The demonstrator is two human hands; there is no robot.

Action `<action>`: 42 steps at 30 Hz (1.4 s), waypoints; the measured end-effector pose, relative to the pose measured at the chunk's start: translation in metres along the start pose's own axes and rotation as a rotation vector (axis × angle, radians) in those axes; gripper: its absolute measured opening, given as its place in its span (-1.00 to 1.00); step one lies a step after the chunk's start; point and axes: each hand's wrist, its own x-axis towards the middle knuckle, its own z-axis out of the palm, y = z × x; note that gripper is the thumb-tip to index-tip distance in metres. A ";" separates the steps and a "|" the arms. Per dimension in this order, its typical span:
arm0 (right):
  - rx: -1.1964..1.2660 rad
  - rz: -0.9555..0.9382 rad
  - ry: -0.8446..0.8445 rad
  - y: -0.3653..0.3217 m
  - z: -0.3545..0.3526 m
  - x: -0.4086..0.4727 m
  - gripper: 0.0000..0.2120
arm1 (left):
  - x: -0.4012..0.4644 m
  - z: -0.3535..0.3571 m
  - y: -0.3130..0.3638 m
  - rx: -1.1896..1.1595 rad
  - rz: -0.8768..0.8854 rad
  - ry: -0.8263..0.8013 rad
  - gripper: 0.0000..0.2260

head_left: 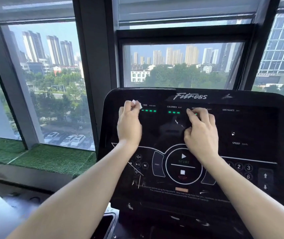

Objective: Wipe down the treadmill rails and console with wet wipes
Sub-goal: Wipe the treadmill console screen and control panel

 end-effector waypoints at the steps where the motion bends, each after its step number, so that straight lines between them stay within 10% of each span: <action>1: 0.002 0.011 -0.001 -0.001 0.000 0.000 -0.48 | -0.011 0.005 0.007 -0.013 0.073 -0.010 -0.48; 7: -0.011 -0.027 -0.033 -0.010 0.004 -0.005 -0.49 | -0.054 0.021 0.015 0.039 0.527 -0.222 -0.49; 13: -0.001 -0.006 -0.051 -0.014 0.004 -0.006 -0.49 | 0.009 -0.013 -0.033 0.019 0.014 0.000 -0.53; 21: -0.005 -0.005 -0.022 -0.018 0.009 -0.006 -0.50 | -0.057 0.005 -0.034 0.031 0.360 -0.173 -0.35; 27: -0.002 -0.017 -0.017 -0.016 0.009 -0.005 -0.50 | -0.003 -0.012 -0.051 0.044 -0.048 0.015 -0.44; 35: -0.010 -0.038 0.004 -0.016 0.011 -0.007 -0.49 | -0.077 0.003 -0.047 0.055 0.236 -0.192 -0.37; 42: -0.008 -0.032 -0.027 -0.015 0.009 -0.007 -0.50 | -0.019 -0.015 -0.054 0.090 -0.061 -0.030 -0.39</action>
